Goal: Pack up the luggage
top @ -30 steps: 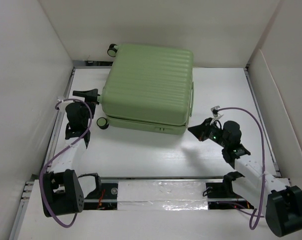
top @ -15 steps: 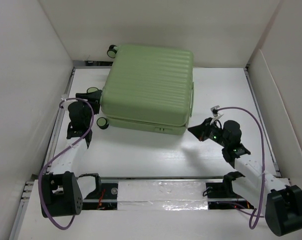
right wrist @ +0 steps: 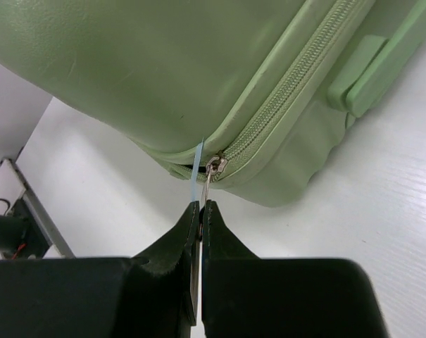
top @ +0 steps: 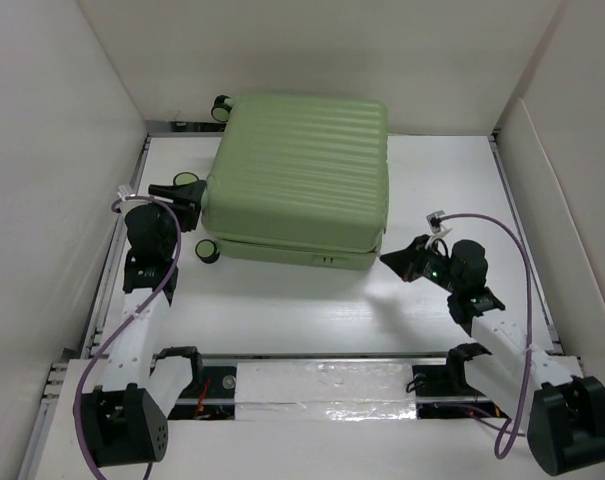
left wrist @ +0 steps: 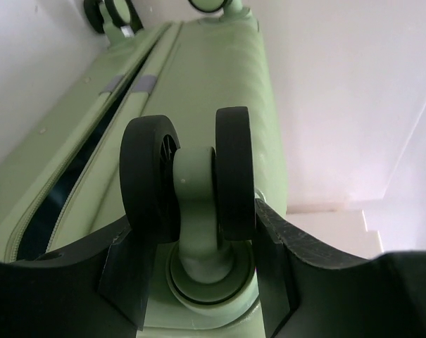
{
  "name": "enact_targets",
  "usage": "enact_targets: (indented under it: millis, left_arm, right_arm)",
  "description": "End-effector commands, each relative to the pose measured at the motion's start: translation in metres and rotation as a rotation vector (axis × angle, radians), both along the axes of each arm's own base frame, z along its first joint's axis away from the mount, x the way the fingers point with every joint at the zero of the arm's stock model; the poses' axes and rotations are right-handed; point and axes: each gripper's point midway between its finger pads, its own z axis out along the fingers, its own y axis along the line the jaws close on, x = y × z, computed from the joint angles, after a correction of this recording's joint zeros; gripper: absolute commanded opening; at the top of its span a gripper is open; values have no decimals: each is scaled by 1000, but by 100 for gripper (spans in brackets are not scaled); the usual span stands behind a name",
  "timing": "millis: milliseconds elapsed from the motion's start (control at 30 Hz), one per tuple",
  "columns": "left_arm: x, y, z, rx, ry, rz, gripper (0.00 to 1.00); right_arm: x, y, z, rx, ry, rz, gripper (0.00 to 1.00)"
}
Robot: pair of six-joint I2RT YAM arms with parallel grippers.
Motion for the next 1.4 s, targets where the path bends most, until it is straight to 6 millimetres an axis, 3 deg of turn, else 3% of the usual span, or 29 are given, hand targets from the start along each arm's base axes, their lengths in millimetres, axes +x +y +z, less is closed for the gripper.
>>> enact_targets:
  millis: [0,133,300,367,467,500,533,600,667,767,867,900,967,1067,1200,1367]
  left_arm:
    - [-31,-34,82,55,-280,-191,0]
    - [-40,-43,74,6,-263,-240,0]
    - [-40,-51,106,-34,-313,-311,0]
    - [-42,-56,116,-74,-337,-349,0]
    - [-48,-59,108,-81,-327,-364,0]
    - [-49,-58,103,-80,-318,-356,0]
    - [-52,-57,95,-72,-309,-349,0]
    - [-51,-54,80,-43,-274,-327,0]
    - [-53,-54,68,-36,-251,-326,0]
    - [-52,-54,57,-50,-232,-337,0]
    - [-52,-56,52,-55,-221,-352,0]
    - [-54,-58,52,-56,-223,-360,0]
    - [-56,-60,56,-72,-232,-374,0]
    - [-60,-64,62,-84,-240,-400,0]
    - [-66,-70,57,-128,-234,-443,0]
    - [-73,-74,48,-162,-226,-469,0]
  right_arm:
    - [6,-7,63,8,-197,-38,0]
    - [12,-38,71,-42,-197,-206,0]
    - [17,-54,96,18,-239,-304,0]
    - [27,-65,86,4,-191,-373,0]
    - [34,-72,65,-36,-100,-403,32]
    - [34,-75,62,-42,-93,-418,57]
    - [36,-83,50,-40,-64,-475,66]
    - [35,-96,49,-26,-73,-550,77]
    - [37,-112,45,-5,-86,-653,81]
    - [44,-117,40,-11,-68,-686,73]
    - [53,-98,16,-38,32,-578,54]
    - [56,-95,16,-28,23,-565,47]
    - [60,-94,2,-24,52,-568,45]
    - [64,-90,-10,-35,80,-549,33]
    - [66,-81,-20,-33,98,-492,32]
    - [69,-54,-30,7,130,-338,33]
